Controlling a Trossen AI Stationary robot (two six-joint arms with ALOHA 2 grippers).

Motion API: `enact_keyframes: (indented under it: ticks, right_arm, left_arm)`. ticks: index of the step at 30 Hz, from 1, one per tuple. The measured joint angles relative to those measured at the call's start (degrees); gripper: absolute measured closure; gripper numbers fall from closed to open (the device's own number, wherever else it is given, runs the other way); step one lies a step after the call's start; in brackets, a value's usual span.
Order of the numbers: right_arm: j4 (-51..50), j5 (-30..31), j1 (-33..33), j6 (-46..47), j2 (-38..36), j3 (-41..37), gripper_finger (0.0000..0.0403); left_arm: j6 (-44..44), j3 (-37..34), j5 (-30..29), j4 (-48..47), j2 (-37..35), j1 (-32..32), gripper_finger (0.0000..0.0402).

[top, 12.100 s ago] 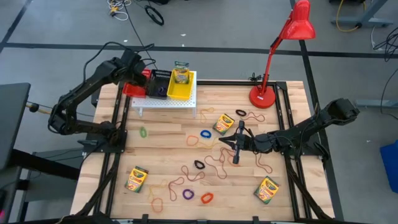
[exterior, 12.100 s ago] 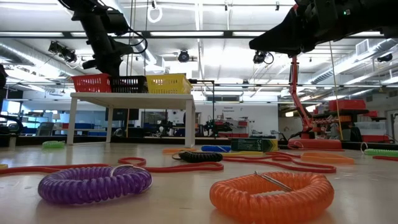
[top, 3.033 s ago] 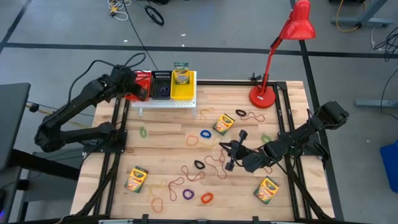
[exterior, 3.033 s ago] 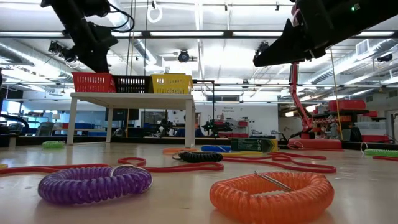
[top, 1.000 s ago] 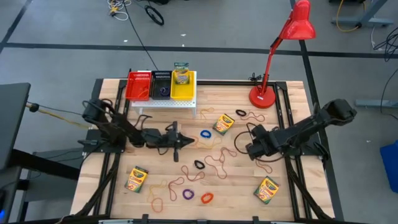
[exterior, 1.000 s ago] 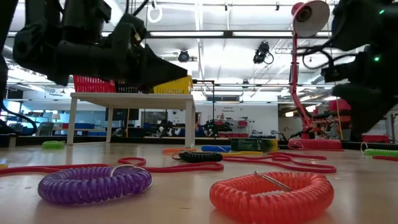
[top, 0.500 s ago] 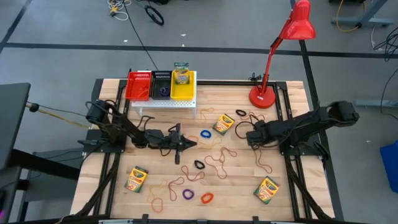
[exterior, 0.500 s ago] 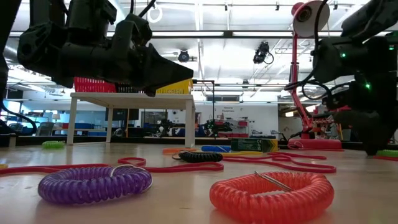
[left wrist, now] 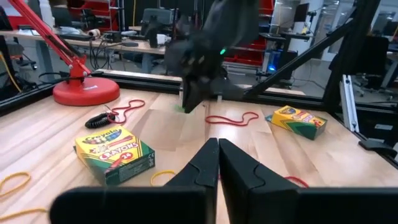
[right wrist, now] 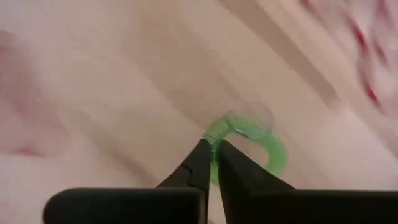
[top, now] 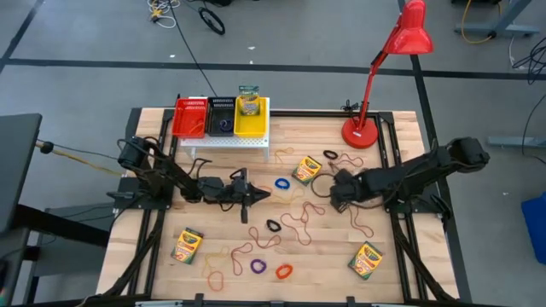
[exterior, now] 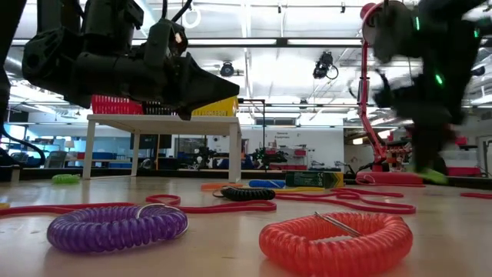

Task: Pick & Place Office Desk Supplies
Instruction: Put the green spring keychain into the black bin on the shelf

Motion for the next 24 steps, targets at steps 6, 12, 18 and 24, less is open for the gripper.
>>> enact_keyframes:
  ticks: [6, 12, 18, 24]
  right_arm:
    - [26.35, 6.77, 8.08, -19.38, -0.01, 4.1, 0.0387]
    - [54.71, 1.68, 10.13, -36.12, -0.01, 2.51, 0.0389]
    - [62.92, -6.13, 10.13, -41.86, -0.01, 2.51, 0.0387]
    - [65.0, -8.52, 10.55, -43.92, -0.01, 2.51, 0.0386]
  left_arm:
    - [-0.01, 0.5, 3.9, -0.09, 0.01, 0.01, 0.0317]
    - [1.96, 6.46, 12.16, -4.46, 0.02, -0.29, 0.0244]
    - [6.88, 12.79, 12.95, -8.81, 0.02, -0.79, 0.0184]
    - [8.69, 17.26, 18.72, -12.39, 0.02, -0.72, 0.0171]
